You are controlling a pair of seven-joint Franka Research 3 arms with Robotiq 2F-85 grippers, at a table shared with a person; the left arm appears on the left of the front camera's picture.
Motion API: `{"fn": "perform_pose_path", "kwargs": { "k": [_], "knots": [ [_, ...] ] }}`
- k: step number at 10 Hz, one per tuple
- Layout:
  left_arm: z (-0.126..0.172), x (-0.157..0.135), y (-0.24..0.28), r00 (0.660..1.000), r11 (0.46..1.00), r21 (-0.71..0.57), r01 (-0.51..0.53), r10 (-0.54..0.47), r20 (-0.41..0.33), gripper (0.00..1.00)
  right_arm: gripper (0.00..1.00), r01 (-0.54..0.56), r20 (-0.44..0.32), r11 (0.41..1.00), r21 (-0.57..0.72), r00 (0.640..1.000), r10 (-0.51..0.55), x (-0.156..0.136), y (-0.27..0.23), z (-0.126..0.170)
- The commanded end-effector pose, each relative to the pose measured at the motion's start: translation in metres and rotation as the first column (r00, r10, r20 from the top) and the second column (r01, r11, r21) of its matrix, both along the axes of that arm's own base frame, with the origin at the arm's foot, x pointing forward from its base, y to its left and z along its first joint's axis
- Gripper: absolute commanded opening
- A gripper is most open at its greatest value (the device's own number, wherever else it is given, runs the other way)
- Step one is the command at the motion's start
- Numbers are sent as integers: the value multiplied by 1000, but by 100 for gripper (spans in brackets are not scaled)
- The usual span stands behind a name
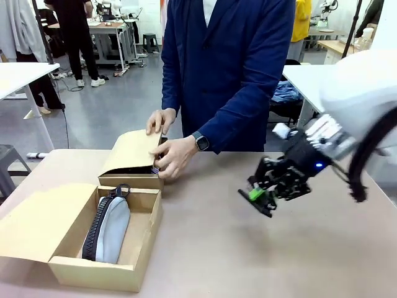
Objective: Place items inside the box.
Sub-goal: Pick up a Pencil pouch or Stapler and place it inside the Mailer Box closest to the robot.
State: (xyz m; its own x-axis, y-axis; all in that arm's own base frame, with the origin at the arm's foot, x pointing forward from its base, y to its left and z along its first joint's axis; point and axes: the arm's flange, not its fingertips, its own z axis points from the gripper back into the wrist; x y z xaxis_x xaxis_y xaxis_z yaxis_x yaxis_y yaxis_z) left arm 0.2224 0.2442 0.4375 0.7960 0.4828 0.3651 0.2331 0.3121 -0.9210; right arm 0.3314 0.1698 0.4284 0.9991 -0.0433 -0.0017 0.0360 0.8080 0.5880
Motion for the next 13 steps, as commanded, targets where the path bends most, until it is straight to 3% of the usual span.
{"fn": "perform_pose_path", "kwargs": {
  "k": [1, 4, 7, 10, 13],
  "knots": [
    [2, 1, -1, 1000, 1000, -10, 0, 0, 28, 100, 32, 101, 57, 994, 38, 993, -103, -38, -72, 7],
    [2, 1, -1, 1000, 1000, -10, 0, 0, 28, 100, 32, 219, 117, 972, 82, 967, -228, -74, -120, -9],
    [2, 1, -1, 1000, 1000, -10, 0, 0, 28, 100, 32, 226, 142, 971, 75, 962, -234, -74, -120, -14],
    [2, 1, -1, 1000, 1000, -10, 0, 0, 28, 100, 32, 123, 155, 992, 20, 980, -125, -62, -90, -7],
    [2, 1, -1, 1000, 1000, -10, 0, 0, 28, 100, 32, -56, 160, 995, -80, 985, 68, -40, -6, 13]
  ]
}}
